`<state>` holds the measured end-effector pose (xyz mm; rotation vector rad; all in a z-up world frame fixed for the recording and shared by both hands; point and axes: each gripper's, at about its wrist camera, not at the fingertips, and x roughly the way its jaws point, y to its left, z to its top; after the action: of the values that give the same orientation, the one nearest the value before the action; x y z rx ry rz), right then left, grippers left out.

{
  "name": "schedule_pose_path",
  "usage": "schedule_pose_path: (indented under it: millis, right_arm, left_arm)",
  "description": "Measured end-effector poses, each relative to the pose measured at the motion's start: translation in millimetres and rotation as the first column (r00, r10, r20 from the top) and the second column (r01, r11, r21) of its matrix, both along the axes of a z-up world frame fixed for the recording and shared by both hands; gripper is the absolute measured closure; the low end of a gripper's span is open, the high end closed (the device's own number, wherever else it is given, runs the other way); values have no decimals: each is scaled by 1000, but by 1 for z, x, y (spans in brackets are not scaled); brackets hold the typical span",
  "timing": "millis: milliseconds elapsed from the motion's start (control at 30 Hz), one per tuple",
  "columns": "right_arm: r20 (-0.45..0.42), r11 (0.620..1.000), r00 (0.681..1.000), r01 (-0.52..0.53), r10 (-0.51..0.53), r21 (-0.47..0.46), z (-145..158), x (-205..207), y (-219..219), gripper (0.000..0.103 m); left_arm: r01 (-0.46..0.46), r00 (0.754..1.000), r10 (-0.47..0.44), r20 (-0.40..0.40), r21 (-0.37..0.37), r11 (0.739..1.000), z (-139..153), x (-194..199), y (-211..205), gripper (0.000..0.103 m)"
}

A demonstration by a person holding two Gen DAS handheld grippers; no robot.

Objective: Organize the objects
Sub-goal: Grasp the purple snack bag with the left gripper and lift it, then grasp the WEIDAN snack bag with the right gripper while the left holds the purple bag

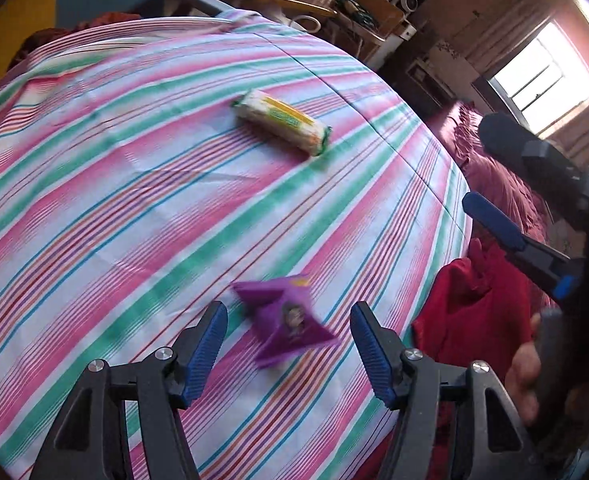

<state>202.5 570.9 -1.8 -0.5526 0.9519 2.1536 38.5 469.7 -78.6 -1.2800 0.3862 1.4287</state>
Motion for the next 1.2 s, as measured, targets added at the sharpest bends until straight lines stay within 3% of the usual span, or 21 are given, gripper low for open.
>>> schedule_pose_path:
  millis: [133,200,233,267,367,433,667,800,1067,1200]
  right_arm:
    - [-22,1000,1000,13,-13,-7,1,5,1,0]
    - [-29,1000,999,19,-19,-17,0,7,3,0]
    - [-30,999,999,19,-19,-26,-1,7,4,0]
    - [-30,999,999,18,-19,-34,-3,7,5,0]
    - [-22,999,1000,11,-11,-38,-5,5,5,0]
    - [-15,999,1000,-5,5,-48,-8,1,6,0]
    - [25,991,998,-61,64,-122,-24,-12,8,0]
    - [66,983,992,-95,106,-154,-35,-24,7,0]
    - [159,978,970,-162,182,-132,-41,-44,-5,0]
    - [202,973,957,-179,206,-142,-48,-52,-7,0]
  left_arm:
    - [37,999,-39,-36,-73,997,-17,12,20,39]
    - [37,996,-46,-73,-123,992,-29,19,23,44]
    - [27,995,-39,-97,-120,992,-32,20,21,53]
    - [18,992,-31,-123,-105,994,-31,20,17,69]
    - [-8,994,0,-110,-74,997,-31,11,1,69]
    - [-19,988,10,-153,-60,998,-31,5,-16,69]
    - [-120,947,116,-298,4,993,-28,-17,-90,69]
    - [-175,929,180,-323,44,983,-29,-24,-119,69]
    - [-243,883,270,-383,118,963,-37,-14,-121,68]
    - [-251,883,283,-375,133,959,-38,-14,-120,68]
